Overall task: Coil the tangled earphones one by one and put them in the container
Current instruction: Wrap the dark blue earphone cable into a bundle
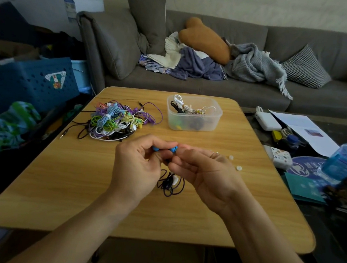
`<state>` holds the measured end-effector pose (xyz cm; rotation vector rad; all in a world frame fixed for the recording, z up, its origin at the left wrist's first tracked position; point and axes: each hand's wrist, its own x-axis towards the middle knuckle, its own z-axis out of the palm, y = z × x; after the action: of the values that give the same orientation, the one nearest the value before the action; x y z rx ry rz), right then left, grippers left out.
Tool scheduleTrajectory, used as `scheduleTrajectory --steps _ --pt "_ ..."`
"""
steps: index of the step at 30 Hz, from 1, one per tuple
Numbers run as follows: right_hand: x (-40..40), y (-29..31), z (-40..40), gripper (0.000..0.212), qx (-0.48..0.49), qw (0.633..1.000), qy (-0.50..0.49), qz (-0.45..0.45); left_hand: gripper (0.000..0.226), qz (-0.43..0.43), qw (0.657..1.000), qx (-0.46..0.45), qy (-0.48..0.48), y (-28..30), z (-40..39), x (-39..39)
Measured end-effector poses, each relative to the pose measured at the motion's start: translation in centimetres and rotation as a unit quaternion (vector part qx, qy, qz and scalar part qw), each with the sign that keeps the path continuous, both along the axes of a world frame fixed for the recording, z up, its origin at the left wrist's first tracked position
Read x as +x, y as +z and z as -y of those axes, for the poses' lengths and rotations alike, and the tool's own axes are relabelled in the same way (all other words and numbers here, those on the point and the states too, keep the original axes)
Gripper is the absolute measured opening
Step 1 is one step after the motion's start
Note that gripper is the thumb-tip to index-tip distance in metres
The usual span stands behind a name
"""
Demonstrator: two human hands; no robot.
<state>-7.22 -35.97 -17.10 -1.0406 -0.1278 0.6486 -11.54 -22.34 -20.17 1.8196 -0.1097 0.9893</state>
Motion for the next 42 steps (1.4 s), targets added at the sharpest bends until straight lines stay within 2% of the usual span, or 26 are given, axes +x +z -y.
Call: scheduleTrajectory --steps 4,8,15,19,21,23,27,31,34,38,42 --pt "-0.2 0.0 -0.1 0.007 -0.009 1.0 -0.023 0.018 0.044 -0.004 1.0 -0.008 -0.005 0.1 0.0 0.0" --pt "-0.3 -0.1 -0.1 0.007 -0.01 0.999 -0.038 0.016 0.042 0.002 1.0 -0.003 -0.008 0.1 0.0 0.2" --pt "-0.2 -0.6 0.0 0.008 -0.038 0.994 -0.073 0.076 0.03 0.01 0.997 0.08 0.006 -0.1 -0.6 0.5" --pt "0.3 -0.8 0.4 0.008 -0.043 0.993 -0.053 0.091 0.033 -0.03 0.999 0.042 -0.006 0.4 -0.4 0.1" --pt "0.6 -0.9 0.8 0.021 -0.049 0.992 -0.02 0.117 0.039 -0.063 0.998 0.0 -0.026 0.5 -0.5 0.0" --pt "0.8 -0.9 1.1 0.025 -0.069 0.984 -0.004 0.163 0.036 -0.081 0.996 -0.015 -0.033 0.5 -0.6 0.0" --pt "1.4 -1.2 1.1 0.014 -0.131 0.948 -0.039 0.286 0.03 -0.092 0.995 -0.001 -0.04 0.6 -1.1 0.0" --pt "2.2 -1.4 1.5 0.028 -0.179 0.906 -0.048 0.38 0.036 -0.113 0.991 0.028 -0.059 0.7 -0.9 -0.1" --pt "2.5 -1.7 1.8 0.024 -0.205 0.882 -0.032 0.423 0.038 -0.141 0.986 0.041 -0.075 0.5 -1.1 0.0" --pt "2.8 -2.1 1.8 0.016 -0.248 0.853 -0.007 0.46 0.033 -0.193 0.972 -0.047 -0.122 0.6 -1.5 0.0" --pt "2.7 -2.6 1.3 0.021 -0.298 0.794 0.007 0.531 0.029 -0.28 0.942 -0.094 -0.163 0.2 -2.2 0.1"
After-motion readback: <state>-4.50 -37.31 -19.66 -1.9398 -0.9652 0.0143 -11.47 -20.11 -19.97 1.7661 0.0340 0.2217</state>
